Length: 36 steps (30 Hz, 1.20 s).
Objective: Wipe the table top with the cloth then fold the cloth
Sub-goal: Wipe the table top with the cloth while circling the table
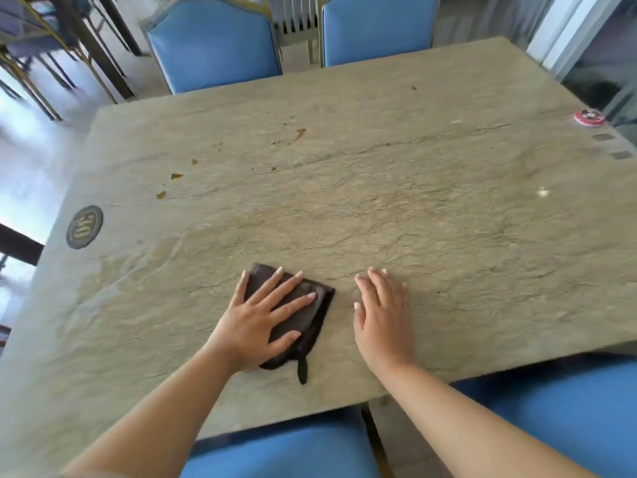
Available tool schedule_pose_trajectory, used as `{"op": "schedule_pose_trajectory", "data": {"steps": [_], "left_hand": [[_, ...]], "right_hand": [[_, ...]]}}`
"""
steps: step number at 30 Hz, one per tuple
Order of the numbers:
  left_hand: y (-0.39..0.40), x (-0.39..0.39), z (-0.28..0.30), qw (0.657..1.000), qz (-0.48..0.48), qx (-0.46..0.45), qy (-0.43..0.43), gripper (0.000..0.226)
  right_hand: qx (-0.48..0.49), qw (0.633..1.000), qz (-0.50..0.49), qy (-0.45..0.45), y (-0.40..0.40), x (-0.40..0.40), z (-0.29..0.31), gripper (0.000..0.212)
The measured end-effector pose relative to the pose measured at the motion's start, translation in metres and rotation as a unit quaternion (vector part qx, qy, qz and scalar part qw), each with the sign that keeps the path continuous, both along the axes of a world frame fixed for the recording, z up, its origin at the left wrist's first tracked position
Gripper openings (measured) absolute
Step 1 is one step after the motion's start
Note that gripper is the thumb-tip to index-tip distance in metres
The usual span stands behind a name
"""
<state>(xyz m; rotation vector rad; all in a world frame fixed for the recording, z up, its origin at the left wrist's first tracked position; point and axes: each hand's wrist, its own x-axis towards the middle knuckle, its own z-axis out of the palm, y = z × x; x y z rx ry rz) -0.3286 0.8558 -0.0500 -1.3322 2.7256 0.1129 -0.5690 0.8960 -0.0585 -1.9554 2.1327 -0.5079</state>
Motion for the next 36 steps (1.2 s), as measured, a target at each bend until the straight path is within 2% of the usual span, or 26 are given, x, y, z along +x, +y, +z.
{"op": "schedule_pose_trajectory", "data": {"steps": [3, 5, 7, 10, 13, 15, 19, 23, 28, 32, 36], "left_hand": [[-0.002, 0.012, -0.002, 0.972, 0.234, -0.008, 0.033, 0.059], [0.008, 0.003, -0.005, 0.954, 0.299, 0.002, 0.027, 0.060], [0.021, 0.001, -0.002, 0.969, 0.246, 0.013, 0.009, 0.062], [0.046, 0.022, 0.005, 0.997, 0.076, 0.028, -0.007, 0.062], [0.073, 0.056, 0.004, 1.000, -0.015, 0.016, -0.004, 0.057], [0.080, 0.081, 0.004, 1.000, 0.003, 0.012, 0.000, 0.056], [0.049, 0.129, 0.000, 0.994, 0.107, 0.014, 0.006, 0.059], [-0.020, 0.172, -0.002, 0.976, 0.212, 0.030, 0.026, 0.061], [-0.095, 0.226, -0.001, 0.950, 0.303, 0.066, 0.030, 0.060], [-0.069, 0.229, -0.001, 0.951, 0.298, 0.045, 0.072, 0.060], [0.020, 0.241, -0.005, 0.978, 0.192, 0.019, 0.077, 0.060]], "right_hand": [[-0.003, 1.000, 0.012, 0.009, 0.005, 0.004, 0.002, 0.043], [0.000, 1.000, 0.009, 0.000, 0.009, 0.009, 0.005, 0.043], [0.007, 1.000, 0.013, -0.007, 0.016, 0.019, 0.007, 0.044], [0.023, 0.998, 0.048, -0.025, 0.025, 0.041, 0.011, 0.047], [0.054, 0.994, 0.091, -0.037, 0.022, 0.065, 0.020, 0.049], [0.080, 0.990, 0.110, -0.028, 0.016, 0.083, 0.026, 0.050], [0.159, 0.982, 0.097, 0.045, -0.006, 0.124, 0.033, 0.055], [0.188, 0.980, 0.029, 0.051, -0.037, 0.170, 0.033, 0.056], [0.213, 0.967, -0.122, 0.072, -0.061, 0.232, 0.014, 0.066], [0.163, 0.970, -0.146, 0.109, -0.054, 0.240, 0.003, 0.067], [0.160, 0.968, -0.176, 0.075, -0.052, 0.252, 0.009, 0.061]]}}
